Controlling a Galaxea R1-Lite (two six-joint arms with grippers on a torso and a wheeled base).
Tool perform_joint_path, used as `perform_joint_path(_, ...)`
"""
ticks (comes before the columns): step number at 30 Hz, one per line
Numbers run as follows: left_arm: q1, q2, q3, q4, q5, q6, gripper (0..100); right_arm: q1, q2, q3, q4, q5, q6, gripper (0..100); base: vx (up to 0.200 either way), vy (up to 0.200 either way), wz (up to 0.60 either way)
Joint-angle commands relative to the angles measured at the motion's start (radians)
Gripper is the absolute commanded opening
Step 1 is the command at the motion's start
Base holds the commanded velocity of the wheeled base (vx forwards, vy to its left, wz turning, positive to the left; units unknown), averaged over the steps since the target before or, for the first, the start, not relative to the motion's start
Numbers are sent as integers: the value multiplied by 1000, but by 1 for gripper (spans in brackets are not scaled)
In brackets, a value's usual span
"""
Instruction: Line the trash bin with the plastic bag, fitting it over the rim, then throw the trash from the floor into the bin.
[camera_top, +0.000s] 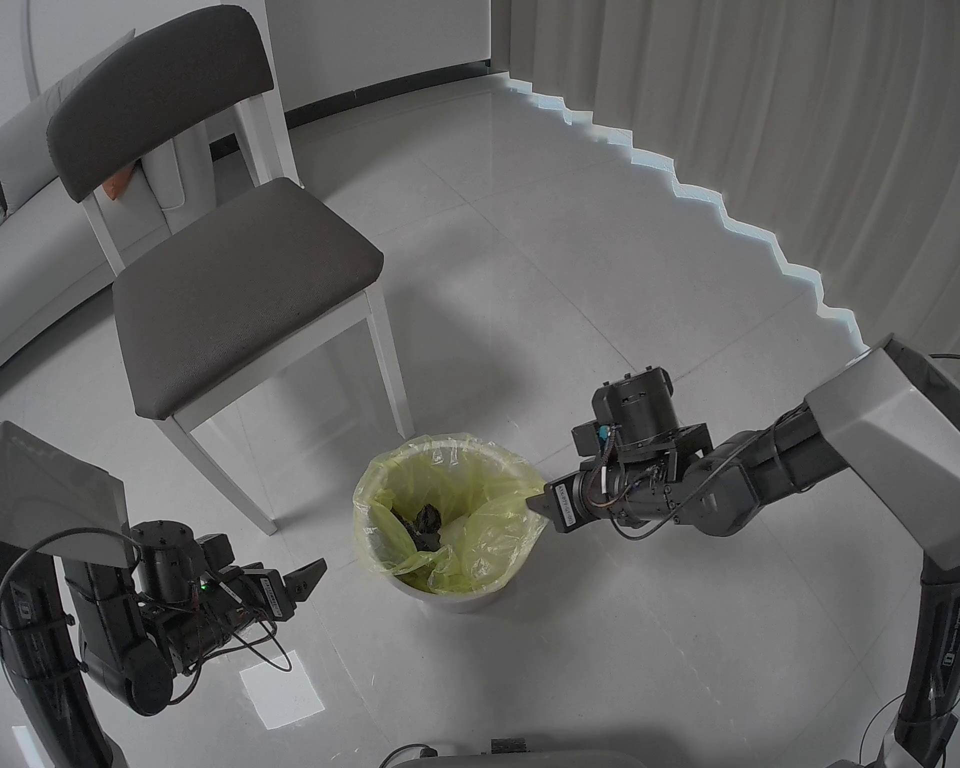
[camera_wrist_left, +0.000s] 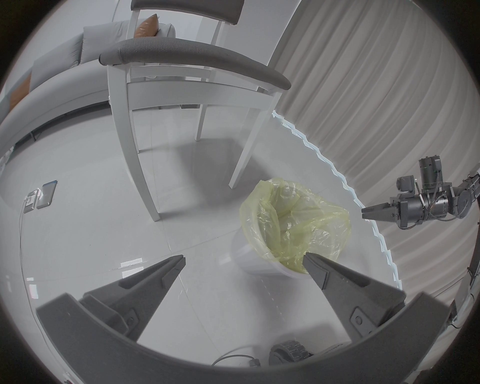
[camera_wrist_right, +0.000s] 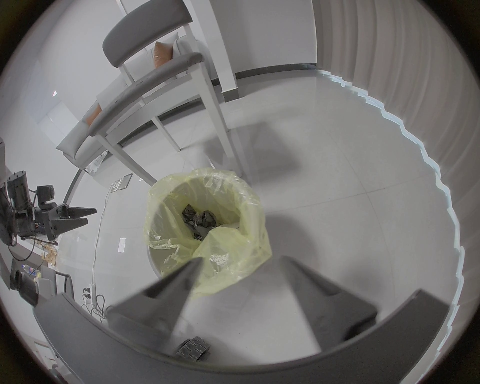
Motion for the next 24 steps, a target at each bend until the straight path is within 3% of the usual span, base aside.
perform_joint_path(1, 5, -5, 4, -18, 0, 0, 100, 23, 81, -45, 0, -1, 2, 100, 0, 0, 0)
perform_joint_path(23, 5, -6, 4, -18, 3, 0, 100, 20, 233, -187, 21, -4, -6, 100, 0, 0, 0)
perform_joint_path(24, 7, -6, 4, -18, 3, 0, 100, 20, 233, -187, 20, -4, -6, 0, 0, 0, 0)
